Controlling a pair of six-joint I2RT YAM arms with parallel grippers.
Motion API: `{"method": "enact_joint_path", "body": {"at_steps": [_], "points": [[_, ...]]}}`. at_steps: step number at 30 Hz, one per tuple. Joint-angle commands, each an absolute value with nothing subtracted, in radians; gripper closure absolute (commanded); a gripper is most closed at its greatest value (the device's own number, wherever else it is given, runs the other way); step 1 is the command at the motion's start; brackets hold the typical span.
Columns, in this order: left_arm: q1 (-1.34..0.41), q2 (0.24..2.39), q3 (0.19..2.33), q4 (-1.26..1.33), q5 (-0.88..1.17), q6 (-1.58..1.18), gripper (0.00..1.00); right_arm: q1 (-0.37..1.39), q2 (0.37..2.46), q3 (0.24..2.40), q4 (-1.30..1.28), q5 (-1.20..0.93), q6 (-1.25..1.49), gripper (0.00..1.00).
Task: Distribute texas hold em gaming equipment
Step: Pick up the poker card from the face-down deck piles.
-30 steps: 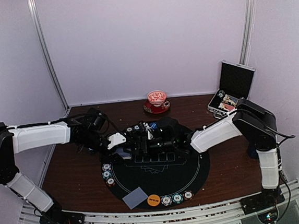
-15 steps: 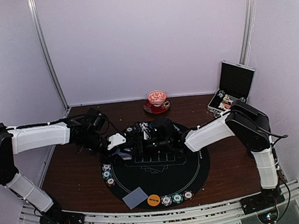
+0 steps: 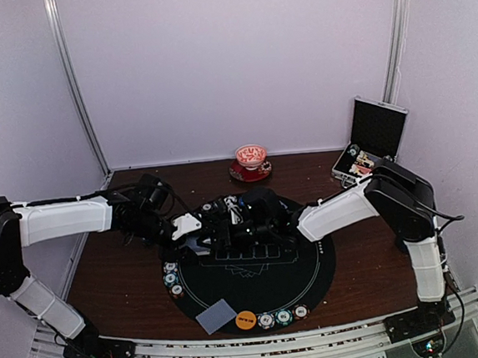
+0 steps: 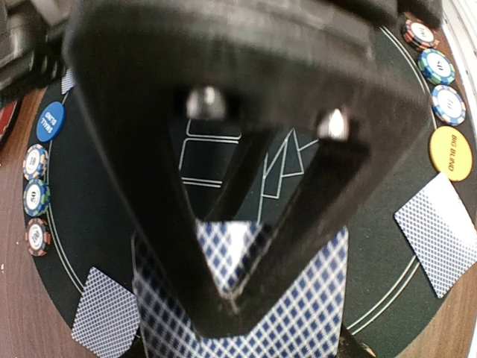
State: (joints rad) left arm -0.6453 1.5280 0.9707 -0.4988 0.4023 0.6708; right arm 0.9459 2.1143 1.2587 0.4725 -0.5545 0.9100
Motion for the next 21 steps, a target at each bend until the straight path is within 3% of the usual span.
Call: {"method": "enact_joint_path", "body": {"at_steps": [1, 13, 21], "points": [[-0.652, 1.501, 0.968, -0.476, 0.440, 0.675, 0.47, 0.889, 2.094, 1.221, 0.317, -0.463, 0.874, 0.52], [-0.652, 1.513, 0.959, -0.461, 0.422, 0.672, 0.46, 0.886, 2.009, 1.181, 0.355, -0.539, 0.886, 0.70], [-0.651, 1.519, 0.954, -0.454, 0.417, 0.672, 0.46, 0.888, 1.993, 1.132, 0.506, -0.641, 0.967, 0.94]]}}
